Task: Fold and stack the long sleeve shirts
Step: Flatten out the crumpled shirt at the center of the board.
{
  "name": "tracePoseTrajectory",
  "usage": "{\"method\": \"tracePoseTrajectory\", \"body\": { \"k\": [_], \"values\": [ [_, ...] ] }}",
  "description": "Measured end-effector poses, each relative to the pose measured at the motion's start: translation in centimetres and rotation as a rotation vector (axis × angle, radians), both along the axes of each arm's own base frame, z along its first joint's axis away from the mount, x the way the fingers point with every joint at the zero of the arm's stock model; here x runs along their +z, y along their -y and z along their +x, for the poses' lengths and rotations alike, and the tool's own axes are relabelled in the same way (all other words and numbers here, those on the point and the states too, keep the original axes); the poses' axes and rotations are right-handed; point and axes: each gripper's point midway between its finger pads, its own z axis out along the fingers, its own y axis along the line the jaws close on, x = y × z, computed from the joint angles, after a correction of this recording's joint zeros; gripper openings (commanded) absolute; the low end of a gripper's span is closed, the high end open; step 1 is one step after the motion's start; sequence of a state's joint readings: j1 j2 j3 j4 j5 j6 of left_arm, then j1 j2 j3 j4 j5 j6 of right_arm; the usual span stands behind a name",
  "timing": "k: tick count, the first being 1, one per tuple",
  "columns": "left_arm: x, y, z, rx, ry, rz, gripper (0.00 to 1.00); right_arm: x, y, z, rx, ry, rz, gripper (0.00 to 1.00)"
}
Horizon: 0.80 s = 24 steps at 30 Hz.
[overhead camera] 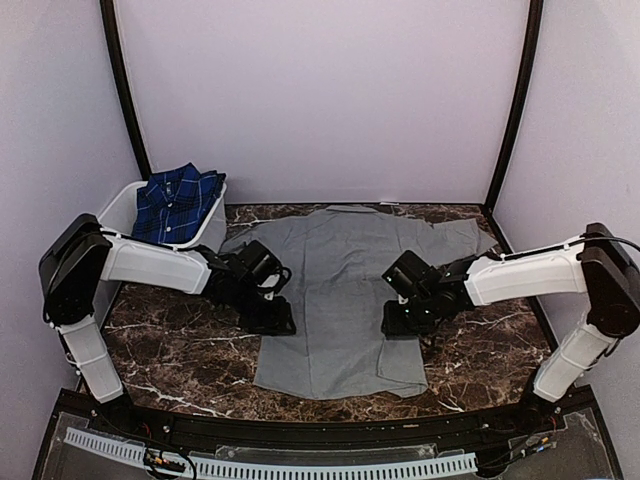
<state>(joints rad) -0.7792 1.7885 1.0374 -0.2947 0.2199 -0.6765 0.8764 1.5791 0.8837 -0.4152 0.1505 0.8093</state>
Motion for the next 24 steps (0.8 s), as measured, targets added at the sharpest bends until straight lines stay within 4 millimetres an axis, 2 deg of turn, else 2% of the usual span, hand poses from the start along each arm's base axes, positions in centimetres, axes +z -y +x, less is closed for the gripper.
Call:
{"method": "tracePoseTrajectory", "body": {
  "k": [3,7,11,13,18,24],
  "values": [
    [0.0,-0.2,0.0,0.01,0.005,-0.003,0.48,-0.8,0.0,0.0,-0.004,-0.015,-0.012,0.36],
    [-0.1,-0.5,0.0,0.022,0.017,0.0,0.48,-1.2,0.1,0.0,-0.01,-0.022,-0.021,0.14],
    [-0.2,-0.8,-0.2,0.025,0.02,0.0,0.49,-1.1,0.8,0.1,-0.03,-0.019,-0.029,0.0],
    [-0.3,-1.0,-0.3,0.027,0.025,0.0,0.49,-0.8,1.5,0.0,-0.04,-0.014,-0.029,0.0],
    [-0.4,-1.8,-0.8,0.033,0.039,0.005,0.49,-0.3,4.7,-1.0,-0.087,-0.015,-0.045,0.0],
    [-0.5,-3.1,-1.6,0.049,0.046,0.014,0.49,-0.9,8.3,-2.7,-0.141,-0.051,-0.07,0.0]
  ]
}}
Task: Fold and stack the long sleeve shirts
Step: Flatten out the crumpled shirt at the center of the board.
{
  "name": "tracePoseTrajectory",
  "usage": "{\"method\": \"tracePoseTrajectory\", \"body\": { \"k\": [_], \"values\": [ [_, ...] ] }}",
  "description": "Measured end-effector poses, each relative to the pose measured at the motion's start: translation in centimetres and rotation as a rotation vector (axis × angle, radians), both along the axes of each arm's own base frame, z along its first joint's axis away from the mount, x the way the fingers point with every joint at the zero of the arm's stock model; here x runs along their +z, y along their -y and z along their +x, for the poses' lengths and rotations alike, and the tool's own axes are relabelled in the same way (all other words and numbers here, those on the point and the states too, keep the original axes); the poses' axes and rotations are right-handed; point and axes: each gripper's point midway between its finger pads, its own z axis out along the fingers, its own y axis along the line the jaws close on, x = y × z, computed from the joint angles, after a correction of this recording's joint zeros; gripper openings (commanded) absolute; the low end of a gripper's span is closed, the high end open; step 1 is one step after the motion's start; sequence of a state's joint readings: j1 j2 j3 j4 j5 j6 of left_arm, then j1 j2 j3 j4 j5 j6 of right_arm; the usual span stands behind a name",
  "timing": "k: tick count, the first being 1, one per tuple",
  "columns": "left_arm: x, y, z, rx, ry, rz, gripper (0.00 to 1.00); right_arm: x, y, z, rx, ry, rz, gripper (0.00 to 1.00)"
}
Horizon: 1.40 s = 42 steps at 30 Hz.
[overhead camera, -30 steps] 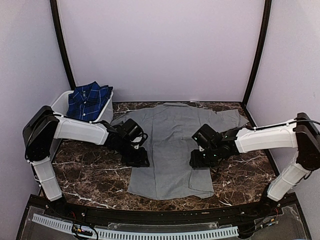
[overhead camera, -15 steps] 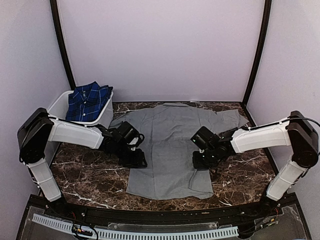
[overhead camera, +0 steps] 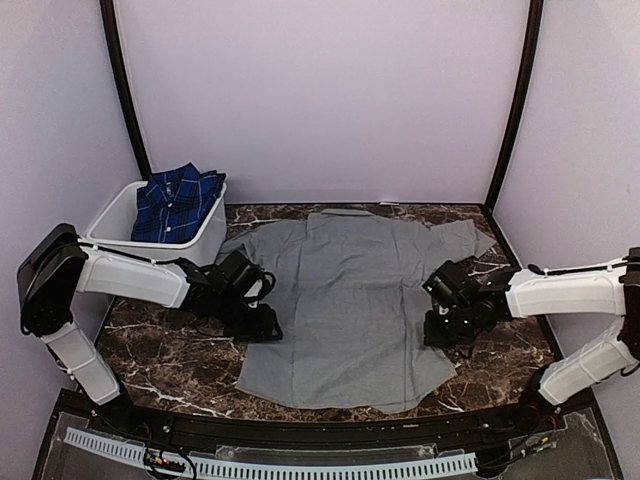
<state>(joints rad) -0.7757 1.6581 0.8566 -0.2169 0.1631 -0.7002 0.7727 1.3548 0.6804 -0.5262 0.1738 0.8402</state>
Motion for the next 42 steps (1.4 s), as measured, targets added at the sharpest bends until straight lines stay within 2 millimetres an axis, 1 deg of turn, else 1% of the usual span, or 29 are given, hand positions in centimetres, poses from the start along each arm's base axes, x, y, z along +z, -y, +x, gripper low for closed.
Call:
{"method": "tracePoseTrajectory", "body": {
  "k": [4,7,9,11,12,14,17,19,21,23,24,26,27,29,33,35,37,40,42],
  "values": [
    [0.0,-0.9,-0.3,0.014,-0.002,0.003,0.49,-0.6,1.1,-1.3,-0.021,-0.032,0.008,0.0],
    [0.0,-1.1,-0.4,0.02,-0.003,0.003,0.49,-0.8,1.4,-2.0,-0.035,-0.054,0.017,0.21],
    [0.0,-1.1,-0.4,0.021,-0.004,0.003,0.49,-0.5,1.5,-2.1,-0.034,-0.052,0.023,0.33],
    [0.0,-1.1,-0.5,0.021,-0.004,0.002,0.49,0.2,1.5,-1.7,-0.036,-0.039,0.028,0.41],
    [0.0,-1.1,-0.5,0.021,-0.004,0.002,0.49,0.8,1.4,-1.2,-0.04,-0.028,0.033,0.42],
    [0.0,-1.2,-0.5,0.022,-0.006,0.003,0.49,2.3,1.2,0.7,-0.06,0.014,0.056,0.45],
    [0.1,-1.4,-0.6,0.023,-0.011,0.009,0.49,5.2,1.6,5.3,-0.111,0.113,0.094,0.47],
    [0.1,-1.5,-0.7,0.023,-0.015,0.013,0.49,6.3,2.2,8.3,-0.135,0.169,0.103,0.47],
    [0.1,-1.6,-0.9,0.023,-0.02,0.019,0.49,6.5,4.6,10.8,-0.209,0.196,0.1,0.46],
    [0.2,-1.7,-0.9,0.023,-0.021,0.021,0.49,6.1,7.5,13.5,-0.285,0.214,0.094,0.46],
    [0.2,-1.7,-0.9,0.023,-0.022,0.023,0.49,5.9,8.7,14.2,-0.313,0.219,0.085,0.45],
    [0.2,-1.9,-1.1,0.024,-0.027,0.031,0.49,5.5,12.0,15.9,-0.391,0.223,0.066,0.44],
    [0.2,-2.0,-1.2,0.024,-0.029,0.034,0.49,5.5,13.0,16.5,-0.413,0.228,0.06,0.43],
    [0.2,-2.3,-1.4,0.026,-0.035,0.043,0.49,5.8,15.7,18.2,-0.478,0.246,0.048,0.43],
    [0.3,-2.6,-1.6,0.027,-0.043,0.056,0.5,6.5,19.1,21.2,-0.556,0.284,0.004,0.43],
    [0.3,-2.8,-1.7,0.028,-0.047,0.061,0.5,6.4,19.9,22.6,-0.574,0.293,-0.017,0.43],
    [0.3,-3.2,-2.0,0.03,-0.051,0.075,0.5,5.7,20.1,23.7,-0.579,0.285,-0.03,0.43],
    [0.3,-4.0,-2.3,0.038,-0.047,0.096,0.51,4.2,20.3,24.3,-0.584,0.255,-0.05,0.44],
    [0.4,-4.8,-2.6,0.049,-0.041,0.105,0.52,2.9,20.5,24.2,-0.588,0.228,-0.071,0.44]
  ]
}}
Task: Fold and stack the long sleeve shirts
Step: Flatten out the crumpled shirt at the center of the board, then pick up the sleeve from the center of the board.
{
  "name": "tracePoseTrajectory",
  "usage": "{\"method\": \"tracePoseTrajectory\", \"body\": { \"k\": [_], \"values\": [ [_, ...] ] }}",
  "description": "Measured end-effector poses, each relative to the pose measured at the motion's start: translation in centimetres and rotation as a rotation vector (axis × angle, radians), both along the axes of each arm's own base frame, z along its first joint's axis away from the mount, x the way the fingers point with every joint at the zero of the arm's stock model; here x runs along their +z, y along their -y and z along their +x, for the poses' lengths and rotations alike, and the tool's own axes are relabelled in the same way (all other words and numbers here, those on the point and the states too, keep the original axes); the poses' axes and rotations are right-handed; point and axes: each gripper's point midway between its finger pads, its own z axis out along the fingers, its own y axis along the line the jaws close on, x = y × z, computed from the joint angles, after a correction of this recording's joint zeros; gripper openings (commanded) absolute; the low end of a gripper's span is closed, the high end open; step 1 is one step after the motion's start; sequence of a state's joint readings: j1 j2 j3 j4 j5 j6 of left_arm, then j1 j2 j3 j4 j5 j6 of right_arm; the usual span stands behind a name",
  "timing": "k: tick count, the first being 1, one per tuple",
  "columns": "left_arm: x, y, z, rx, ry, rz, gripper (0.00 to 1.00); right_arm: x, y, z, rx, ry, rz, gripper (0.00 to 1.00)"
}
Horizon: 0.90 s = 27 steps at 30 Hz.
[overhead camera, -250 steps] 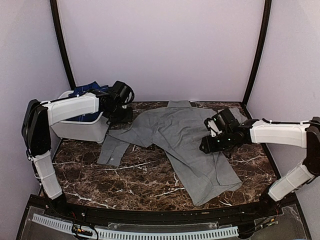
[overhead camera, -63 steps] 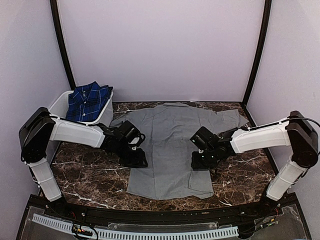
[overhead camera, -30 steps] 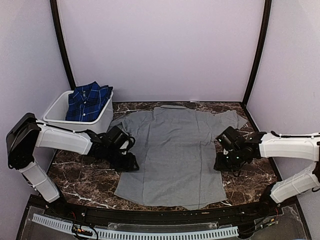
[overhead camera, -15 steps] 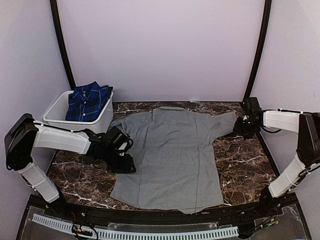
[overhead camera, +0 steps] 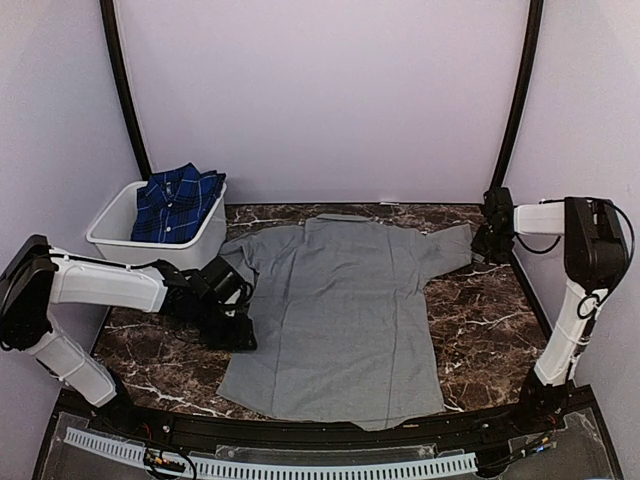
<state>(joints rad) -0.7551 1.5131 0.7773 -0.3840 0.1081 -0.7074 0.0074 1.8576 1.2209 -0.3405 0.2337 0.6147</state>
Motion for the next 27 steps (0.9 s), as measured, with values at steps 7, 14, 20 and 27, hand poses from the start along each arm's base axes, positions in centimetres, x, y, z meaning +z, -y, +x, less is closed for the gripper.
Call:
{"method": "tracePoseTrajectory", "body": {
  "k": [7,14,20,27],
  "values": [
    [-0.1,-3.7,-0.7,0.056,0.006,0.027,0.52,-1.6,2.0,-0.1,-0.066,-0.049,-0.013,0.49],
    [1.8,-3.5,-0.2,0.036,0.068,-0.009,0.52,-1.9,3.2,3.2,-0.135,-0.035,0.013,0.58],
    [4.3,-2.2,1.3,0.013,0.137,-0.059,0.52,-3.2,3.3,6.2,-0.172,-0.048,0.035,0.62],
    [5.7,-1.2,2.2,-0.005,0.176,-0.101,0.52,-3.6,3.3,6.3,-0.196,-0.079,0.025,0.47]
  ]
}}
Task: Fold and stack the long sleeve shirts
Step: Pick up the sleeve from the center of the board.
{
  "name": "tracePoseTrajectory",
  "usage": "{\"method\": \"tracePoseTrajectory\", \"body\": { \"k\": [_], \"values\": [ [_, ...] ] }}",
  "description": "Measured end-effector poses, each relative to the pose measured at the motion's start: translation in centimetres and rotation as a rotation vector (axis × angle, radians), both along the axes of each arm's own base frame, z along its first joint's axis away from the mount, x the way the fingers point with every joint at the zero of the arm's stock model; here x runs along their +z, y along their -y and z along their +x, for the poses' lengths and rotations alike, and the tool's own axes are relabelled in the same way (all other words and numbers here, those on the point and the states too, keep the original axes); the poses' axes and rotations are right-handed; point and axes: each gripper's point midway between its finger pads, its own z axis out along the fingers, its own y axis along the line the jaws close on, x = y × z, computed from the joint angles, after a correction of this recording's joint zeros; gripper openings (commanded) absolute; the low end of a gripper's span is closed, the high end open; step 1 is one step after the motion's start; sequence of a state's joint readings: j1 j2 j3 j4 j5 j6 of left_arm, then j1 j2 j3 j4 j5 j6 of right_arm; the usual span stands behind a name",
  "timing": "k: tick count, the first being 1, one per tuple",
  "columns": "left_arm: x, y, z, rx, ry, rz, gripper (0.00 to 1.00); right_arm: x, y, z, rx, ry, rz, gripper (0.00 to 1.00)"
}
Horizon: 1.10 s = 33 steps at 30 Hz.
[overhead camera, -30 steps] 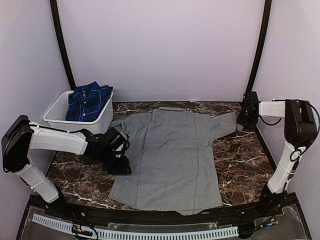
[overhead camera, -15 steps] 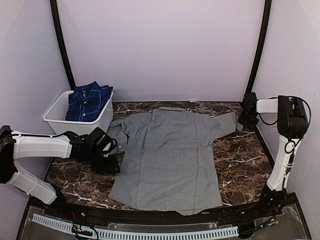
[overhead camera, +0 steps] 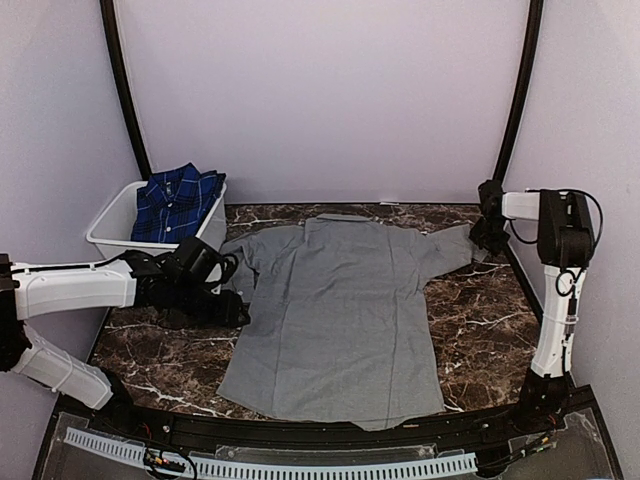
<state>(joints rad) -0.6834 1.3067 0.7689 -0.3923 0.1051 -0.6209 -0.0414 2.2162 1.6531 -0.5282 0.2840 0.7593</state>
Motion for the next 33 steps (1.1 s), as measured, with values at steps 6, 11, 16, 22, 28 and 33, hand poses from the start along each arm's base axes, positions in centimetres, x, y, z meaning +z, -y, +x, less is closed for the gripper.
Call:
{"method": "tracePoseTrajectory", "body": {
  "k": [6,11,16,22,28,33],
  "values": [
    [1.3,0.8,0.7,-0.017,0.033,-0.029,0.52,-0.4,0.0,-0.8,-0.008,-0.018,-0.047,0.23],
    [2.5,1.5,1.4,-0.032,0.065,-0.05,0.52,-0.5,0.0,-1.4,-0.007,-0.025,-0.07,0.03],
    [2.8,1.6,1.6,-0.042,0.079,-0.052,0.51,-0.3,-0.2,-2.0,0.015,-0.03,-0.077,0.0],
    [2.9,1.6,1.6,-0.044,0.08,-0.052,0.52,-0.1,0.4,-4.5,0.02,-0.065,-0.067,0.0],
    [2.7,1.7,1.5,-0.047,0.073,-0.052,0.52,1.5,1.5,-6.5,-0.001,-0.041,-0.024,0.0],
    [2.0,1.9,1.5,-0.052,0.055,-0.047,0.51,2.6,-0.8,-8.4,0.03,0.02,0.068,0.0]
  ]
}}
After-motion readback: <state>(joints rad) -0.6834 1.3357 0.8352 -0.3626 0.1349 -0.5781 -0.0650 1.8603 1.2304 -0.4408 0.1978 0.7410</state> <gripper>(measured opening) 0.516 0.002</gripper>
